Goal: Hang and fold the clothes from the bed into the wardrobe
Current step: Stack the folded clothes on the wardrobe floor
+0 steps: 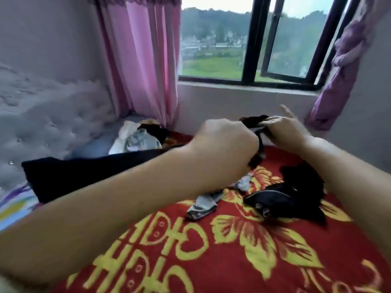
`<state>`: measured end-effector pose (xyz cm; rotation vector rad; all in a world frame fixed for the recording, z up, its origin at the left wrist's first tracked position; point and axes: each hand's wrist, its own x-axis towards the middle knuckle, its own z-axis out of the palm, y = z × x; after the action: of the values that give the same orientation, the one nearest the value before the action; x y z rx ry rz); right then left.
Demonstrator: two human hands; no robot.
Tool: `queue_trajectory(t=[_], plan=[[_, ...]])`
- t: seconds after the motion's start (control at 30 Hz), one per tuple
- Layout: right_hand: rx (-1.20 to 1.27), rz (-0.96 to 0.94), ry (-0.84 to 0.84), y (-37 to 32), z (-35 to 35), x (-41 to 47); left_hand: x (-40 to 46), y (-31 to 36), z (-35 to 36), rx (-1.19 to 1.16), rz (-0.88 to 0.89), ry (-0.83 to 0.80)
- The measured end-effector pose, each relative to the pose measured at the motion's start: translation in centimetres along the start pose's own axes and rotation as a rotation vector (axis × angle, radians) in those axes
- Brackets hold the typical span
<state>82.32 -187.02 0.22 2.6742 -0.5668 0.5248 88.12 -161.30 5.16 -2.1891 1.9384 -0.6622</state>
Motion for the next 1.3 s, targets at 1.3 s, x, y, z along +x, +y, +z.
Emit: queue_trajectory(t=[1.3], plan=[[0.439,1.127,-0.611,10.3,35.2,-51.9,-4.7,55.3,31.3,-1.485,0.384,-0.856]])
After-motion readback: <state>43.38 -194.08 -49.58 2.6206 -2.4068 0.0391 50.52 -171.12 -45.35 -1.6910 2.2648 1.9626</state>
